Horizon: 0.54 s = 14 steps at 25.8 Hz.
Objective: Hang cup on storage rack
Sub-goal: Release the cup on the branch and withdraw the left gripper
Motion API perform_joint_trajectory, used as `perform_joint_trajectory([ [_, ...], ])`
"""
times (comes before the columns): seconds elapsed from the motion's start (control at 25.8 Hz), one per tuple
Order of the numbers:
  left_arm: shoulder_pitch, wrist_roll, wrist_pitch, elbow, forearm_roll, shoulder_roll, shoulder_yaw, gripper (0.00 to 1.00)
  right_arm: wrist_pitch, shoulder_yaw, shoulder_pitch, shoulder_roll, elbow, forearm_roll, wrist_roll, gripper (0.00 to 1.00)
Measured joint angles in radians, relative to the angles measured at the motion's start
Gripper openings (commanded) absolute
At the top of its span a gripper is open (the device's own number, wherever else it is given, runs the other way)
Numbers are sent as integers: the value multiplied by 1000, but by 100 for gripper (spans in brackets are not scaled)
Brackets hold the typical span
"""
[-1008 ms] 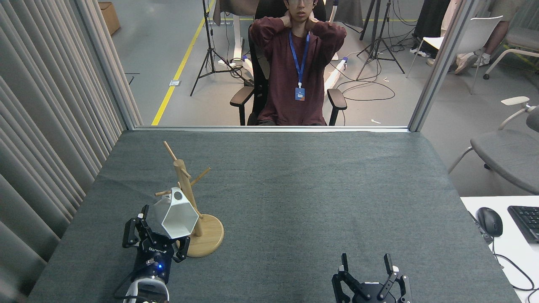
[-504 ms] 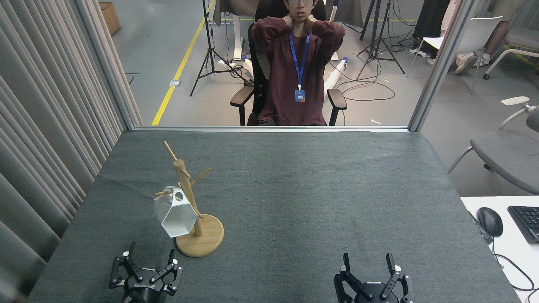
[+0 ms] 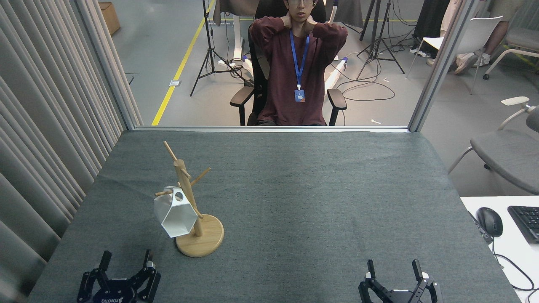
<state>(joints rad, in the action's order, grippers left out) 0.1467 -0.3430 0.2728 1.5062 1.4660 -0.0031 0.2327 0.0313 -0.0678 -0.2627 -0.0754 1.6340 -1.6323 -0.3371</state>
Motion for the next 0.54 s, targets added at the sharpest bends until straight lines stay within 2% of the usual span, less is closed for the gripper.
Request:
perform_joint_trajectory([
  [0.54,95,-10,33,42,-15,-14,-16,99,9,-11,2,-4,4,-1,2,98],
])
